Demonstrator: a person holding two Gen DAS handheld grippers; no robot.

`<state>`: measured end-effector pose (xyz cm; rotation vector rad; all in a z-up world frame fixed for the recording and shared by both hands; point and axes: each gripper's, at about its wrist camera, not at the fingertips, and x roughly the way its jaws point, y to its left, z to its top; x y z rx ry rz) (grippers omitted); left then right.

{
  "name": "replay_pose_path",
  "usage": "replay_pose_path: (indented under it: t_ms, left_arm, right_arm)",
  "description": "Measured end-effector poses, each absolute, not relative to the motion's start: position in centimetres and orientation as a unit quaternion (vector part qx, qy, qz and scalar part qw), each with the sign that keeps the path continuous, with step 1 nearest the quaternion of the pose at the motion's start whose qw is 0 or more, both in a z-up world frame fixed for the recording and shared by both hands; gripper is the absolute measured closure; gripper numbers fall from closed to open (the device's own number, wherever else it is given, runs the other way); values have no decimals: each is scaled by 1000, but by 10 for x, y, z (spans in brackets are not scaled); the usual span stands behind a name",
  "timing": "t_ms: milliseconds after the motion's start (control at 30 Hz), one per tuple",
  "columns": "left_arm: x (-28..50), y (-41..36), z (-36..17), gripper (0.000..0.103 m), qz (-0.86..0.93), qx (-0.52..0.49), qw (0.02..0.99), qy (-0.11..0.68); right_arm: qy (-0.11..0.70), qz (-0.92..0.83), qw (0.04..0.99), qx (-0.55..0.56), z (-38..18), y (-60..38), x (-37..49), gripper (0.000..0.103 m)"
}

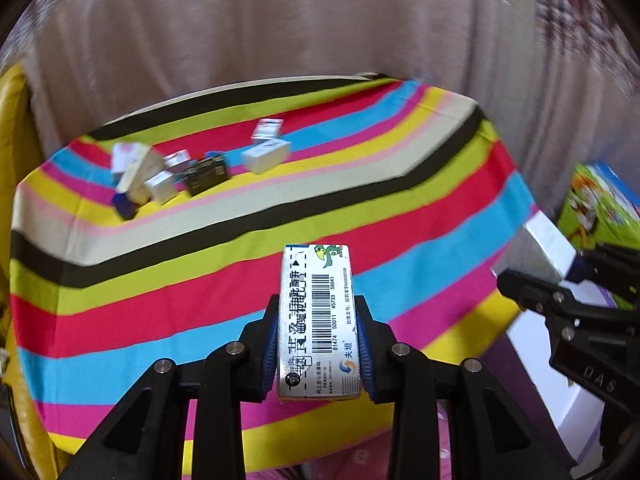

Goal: Organize rigid objects
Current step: 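Carry both held boxes to the purple-rimmed white box and release them inside, then move both open tools back toward the remaining boxes on the cloth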

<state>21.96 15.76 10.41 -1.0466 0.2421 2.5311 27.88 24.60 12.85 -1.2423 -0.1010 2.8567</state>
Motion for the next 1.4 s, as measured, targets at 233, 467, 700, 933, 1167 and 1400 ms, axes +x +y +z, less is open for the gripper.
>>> replay_pose_path:
  t_ms: [233,467,700,933,1167,1400]
  left_arm:
    - [246,210,104,68,879,-372,266,138]
    - [271,259,102,68,848,-371,329,187]
    - [298,311,96,68,799,-379,405,233]
    - [315,350,82,68,754,-398,452,264]
    - [350,379,69,68,716,-376,494,319]
    - [364,367,79,43,718,-339,532,294]
  right_arm:
    - [0,910,39,-412,116,284,306,65]
    - [37,907,78,-412,109,329,336,65]
    - [90,894,141,-417,96,389,375,65]
    - [146,871,205,-422,81,448,414,65]
    - [159,857,230,-432,74,468,426,65]
    - [175,851,259,-422,84,478,434,39]
